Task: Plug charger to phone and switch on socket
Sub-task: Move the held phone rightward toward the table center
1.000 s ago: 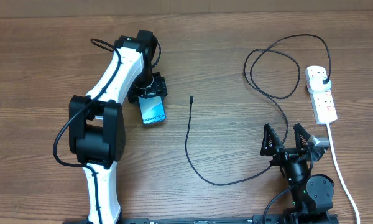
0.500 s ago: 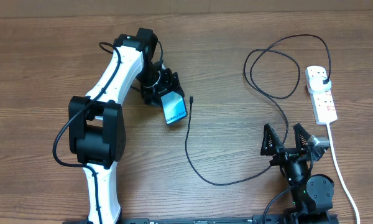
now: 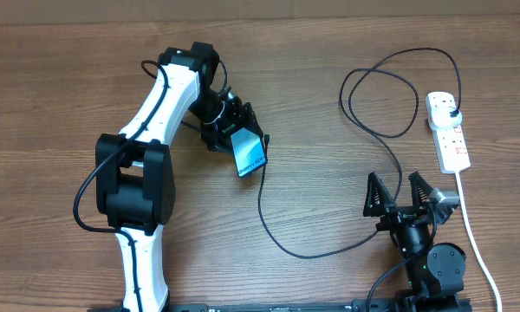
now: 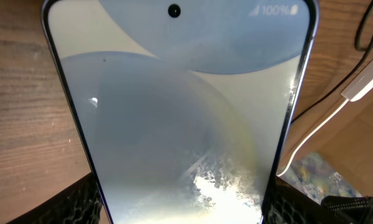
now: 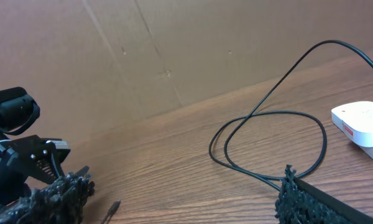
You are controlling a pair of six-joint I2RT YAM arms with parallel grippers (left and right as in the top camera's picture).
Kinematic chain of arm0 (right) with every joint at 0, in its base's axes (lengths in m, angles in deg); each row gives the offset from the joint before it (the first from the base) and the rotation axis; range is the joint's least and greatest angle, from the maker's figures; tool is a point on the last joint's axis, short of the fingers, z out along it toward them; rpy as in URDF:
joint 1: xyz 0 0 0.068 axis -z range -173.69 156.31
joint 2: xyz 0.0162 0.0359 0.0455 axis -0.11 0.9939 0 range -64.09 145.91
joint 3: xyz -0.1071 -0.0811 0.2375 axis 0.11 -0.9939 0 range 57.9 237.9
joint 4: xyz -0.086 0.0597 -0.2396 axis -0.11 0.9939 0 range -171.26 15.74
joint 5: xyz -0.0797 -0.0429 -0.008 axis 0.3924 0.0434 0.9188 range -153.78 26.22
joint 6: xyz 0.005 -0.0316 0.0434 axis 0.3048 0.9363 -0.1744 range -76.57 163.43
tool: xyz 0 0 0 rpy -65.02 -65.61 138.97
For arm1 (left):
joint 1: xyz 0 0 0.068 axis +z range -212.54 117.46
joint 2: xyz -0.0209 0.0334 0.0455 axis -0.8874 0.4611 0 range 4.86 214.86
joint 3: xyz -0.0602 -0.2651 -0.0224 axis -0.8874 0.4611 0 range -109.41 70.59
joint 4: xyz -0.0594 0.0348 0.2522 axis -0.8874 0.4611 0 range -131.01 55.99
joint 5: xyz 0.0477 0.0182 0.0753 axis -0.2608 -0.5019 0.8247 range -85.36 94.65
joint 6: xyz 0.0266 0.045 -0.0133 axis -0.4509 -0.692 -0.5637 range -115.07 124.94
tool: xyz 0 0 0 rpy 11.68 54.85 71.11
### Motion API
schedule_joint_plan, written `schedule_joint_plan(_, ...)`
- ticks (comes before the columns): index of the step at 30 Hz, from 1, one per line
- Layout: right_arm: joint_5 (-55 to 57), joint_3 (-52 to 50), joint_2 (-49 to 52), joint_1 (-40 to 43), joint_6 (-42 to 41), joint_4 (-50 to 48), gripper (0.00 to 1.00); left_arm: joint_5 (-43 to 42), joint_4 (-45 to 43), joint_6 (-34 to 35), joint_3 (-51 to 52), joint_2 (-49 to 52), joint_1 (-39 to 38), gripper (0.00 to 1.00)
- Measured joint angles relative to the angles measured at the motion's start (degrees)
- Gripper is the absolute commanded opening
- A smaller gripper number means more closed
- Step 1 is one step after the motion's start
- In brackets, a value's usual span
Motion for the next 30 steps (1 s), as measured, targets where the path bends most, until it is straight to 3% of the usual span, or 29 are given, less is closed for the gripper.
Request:
schedule_joint_plan(6, 0.02, 0.0, 0.0, 0.0, 0.02, 0.0, 1.0, -1.6, 0.5, 2.27, 0.0, 0.0, 0.0, 0.73)
schedule_joint_plan(20, 0.02, 0.0, 0.0, 0.0, 0.0, 0.04, 1.0, -13.99, 1.31, 21.81, 0.0, 0.0, 0.0, 0.7)
schedule_joint_plan(30, 0.02, 0.0, 0.0, 0.0, 0.0, 0.0, 1.0, -22.86, 4.79, 31.63, -0.11, 0.0, 0.0, 0.66)
